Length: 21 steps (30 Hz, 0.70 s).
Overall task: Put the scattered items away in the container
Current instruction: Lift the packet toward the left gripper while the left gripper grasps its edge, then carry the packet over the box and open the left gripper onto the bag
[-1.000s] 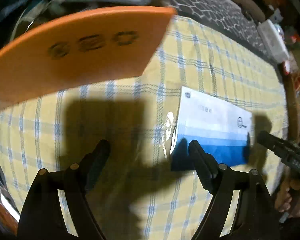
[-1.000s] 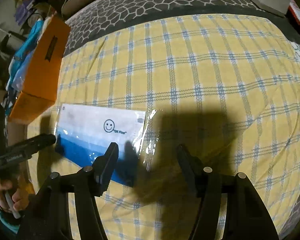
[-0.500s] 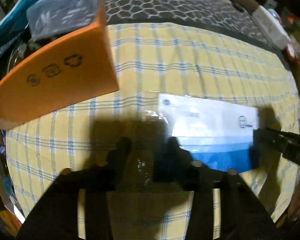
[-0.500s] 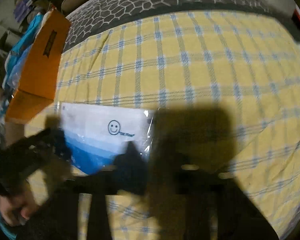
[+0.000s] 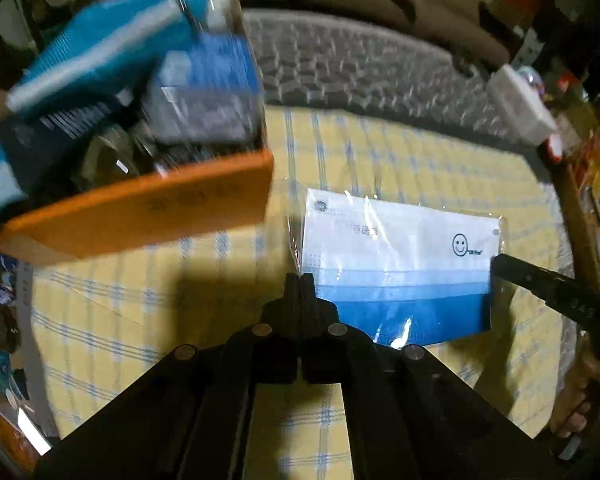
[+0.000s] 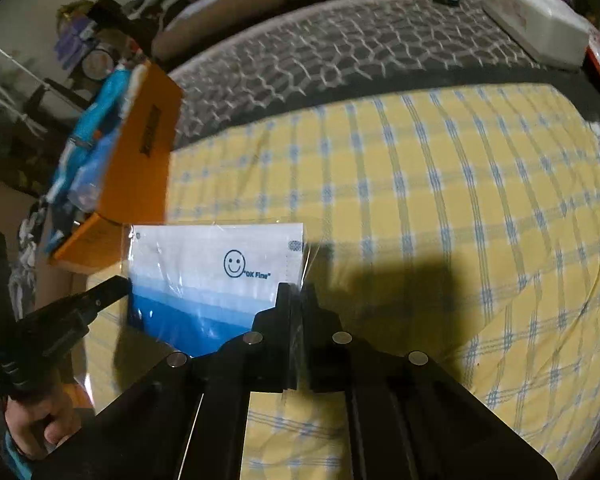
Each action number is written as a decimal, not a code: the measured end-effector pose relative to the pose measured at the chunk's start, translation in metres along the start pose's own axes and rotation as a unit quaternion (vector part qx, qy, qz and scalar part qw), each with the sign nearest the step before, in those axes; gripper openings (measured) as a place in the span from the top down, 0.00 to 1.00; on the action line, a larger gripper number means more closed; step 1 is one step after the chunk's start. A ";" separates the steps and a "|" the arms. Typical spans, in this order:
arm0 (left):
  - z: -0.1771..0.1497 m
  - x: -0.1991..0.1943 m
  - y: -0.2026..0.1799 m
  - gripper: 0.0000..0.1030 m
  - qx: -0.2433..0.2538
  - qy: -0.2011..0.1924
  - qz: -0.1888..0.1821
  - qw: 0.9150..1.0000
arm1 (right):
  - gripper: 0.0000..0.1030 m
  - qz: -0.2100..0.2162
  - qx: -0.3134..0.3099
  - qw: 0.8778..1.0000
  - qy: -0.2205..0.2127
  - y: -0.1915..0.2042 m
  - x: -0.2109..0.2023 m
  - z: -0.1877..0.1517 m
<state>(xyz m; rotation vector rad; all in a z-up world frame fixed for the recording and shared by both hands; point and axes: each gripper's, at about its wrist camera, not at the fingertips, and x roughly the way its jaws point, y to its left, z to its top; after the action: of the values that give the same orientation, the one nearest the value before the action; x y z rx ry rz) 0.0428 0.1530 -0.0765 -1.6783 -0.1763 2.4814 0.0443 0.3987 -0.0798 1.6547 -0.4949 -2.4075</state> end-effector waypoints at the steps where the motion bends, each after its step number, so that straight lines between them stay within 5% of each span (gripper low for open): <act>1: 0.002 -0.010 0.001 0.99 0.001 -0.014 0.000 1.000 | 0.96 0.008 -0.003 1.000 -0.011 0.005 -0.008 0.003; 10: 0.034 -0.084 0.040 0.99 -0.017 -0.143 0.011 0.990 | 0.96 0.058 -0.079 0.990 -0.104 0.087 -0.062 0.032; 21: 0.069 -0.100 0.116 0.99 -0.097 -0.174 0.015 0.980 | 0.96 0.091 -0.155 0.976 -0.119 0.186 -0.056 0.085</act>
<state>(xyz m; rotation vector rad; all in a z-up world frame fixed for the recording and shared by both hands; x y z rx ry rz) 0.0093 0.0199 0.0197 -1.2962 -0.4464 2.8444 -0.0216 0.2588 0.0652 1.1516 -0.2699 -2.4090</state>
